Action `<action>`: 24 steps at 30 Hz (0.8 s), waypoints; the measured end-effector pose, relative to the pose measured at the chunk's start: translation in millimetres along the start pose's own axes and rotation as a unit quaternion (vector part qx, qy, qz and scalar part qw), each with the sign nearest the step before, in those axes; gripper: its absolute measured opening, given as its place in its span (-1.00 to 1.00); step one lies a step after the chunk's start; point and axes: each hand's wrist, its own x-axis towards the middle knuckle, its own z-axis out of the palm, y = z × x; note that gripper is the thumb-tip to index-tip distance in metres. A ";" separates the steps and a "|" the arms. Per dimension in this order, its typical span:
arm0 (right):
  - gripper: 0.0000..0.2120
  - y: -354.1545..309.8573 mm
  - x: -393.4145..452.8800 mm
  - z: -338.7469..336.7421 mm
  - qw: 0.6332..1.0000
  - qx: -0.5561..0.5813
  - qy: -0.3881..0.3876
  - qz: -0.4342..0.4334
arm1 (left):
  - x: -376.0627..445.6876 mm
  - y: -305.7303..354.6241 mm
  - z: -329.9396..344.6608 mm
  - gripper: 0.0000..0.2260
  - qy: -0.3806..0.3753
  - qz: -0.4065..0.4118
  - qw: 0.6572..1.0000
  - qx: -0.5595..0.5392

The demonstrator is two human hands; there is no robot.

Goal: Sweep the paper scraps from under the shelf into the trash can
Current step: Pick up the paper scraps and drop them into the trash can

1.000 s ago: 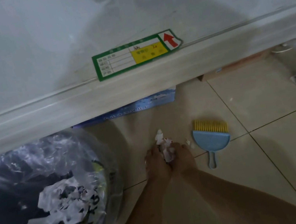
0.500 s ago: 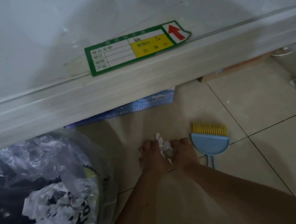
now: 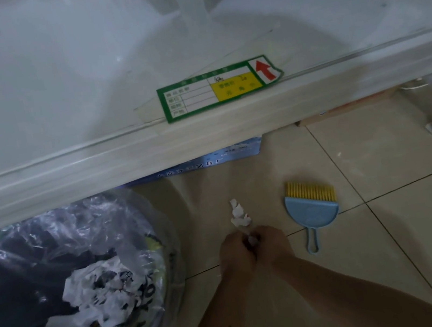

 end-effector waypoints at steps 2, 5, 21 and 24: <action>-0.84 -4.4 -5.0 -6.7 1.000 -0.008 0.007 -0.009 | -4.5 5.1 -4.7 -0.83 0.009 -0.004 1.000 -0.029; -0.87 -14.3 -12.6 -20.1 0.999 -0.011 0.018 -0.026 | -13.8 18.6 -15.5 -0.81 0.024 -0.007 0.997 -0.077; -0.84 -114.1 -141.2 -83.2 0.977 0.047 0.094 -0.184 | -131.5 92.4 -143.2 -0.83 0.165 0.072 0.983 -0.033; -0.85 -139.6 -169.6 -71.4 0.973 0.075 0.075 -0.206 | -156.5 81.3 -175.3 -0.84 0.185 0.056 0.980 -0.055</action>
